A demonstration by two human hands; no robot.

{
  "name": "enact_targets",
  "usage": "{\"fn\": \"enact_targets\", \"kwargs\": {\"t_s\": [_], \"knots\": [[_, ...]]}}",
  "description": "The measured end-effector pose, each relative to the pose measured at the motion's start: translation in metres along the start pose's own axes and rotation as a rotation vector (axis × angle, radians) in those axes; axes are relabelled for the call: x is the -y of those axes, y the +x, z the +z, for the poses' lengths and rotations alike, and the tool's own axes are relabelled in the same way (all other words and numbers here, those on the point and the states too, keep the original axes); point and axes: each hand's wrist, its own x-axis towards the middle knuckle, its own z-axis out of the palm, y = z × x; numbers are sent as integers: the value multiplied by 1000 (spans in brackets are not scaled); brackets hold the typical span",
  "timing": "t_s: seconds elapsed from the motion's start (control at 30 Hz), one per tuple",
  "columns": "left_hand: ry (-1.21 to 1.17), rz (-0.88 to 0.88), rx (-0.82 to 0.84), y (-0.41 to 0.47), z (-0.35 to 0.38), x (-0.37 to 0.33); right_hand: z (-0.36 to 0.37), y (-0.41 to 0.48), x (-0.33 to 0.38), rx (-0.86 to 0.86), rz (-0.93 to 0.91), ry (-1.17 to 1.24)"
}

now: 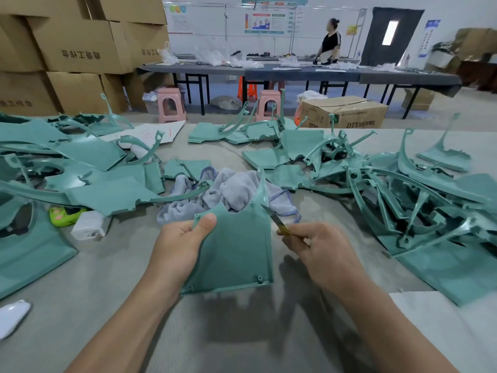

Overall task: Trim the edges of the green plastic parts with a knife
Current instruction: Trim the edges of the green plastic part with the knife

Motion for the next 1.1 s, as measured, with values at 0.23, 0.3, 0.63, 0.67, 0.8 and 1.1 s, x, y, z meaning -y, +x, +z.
{"fn": "enact_targets", "kwargs": {"t_s": [0.23, 0.3, 0.63, 0.67, 0.8, 1.1], "knots": [[-72, -27, -56, 1, -8, -8, -17, -3, 19, 178, -174, -168], [-74, -12, -55, 0, -7, -9, -22, -2, 20, 238, -194, -194], [-10, -17, 10, 2, -5, -9, -23, -5, 18, 370, -59, -107], [11, -14, 21, 1, -4, -9, -21, -5, 17, 309, -35, -72], [-6, -40, 30, -2, -3, -12, -22, -2, 7, -73, 114, 50], [-35, -47, 57, -4, -5, -16, -21, -4, 19, 284, 113, 131]]}}
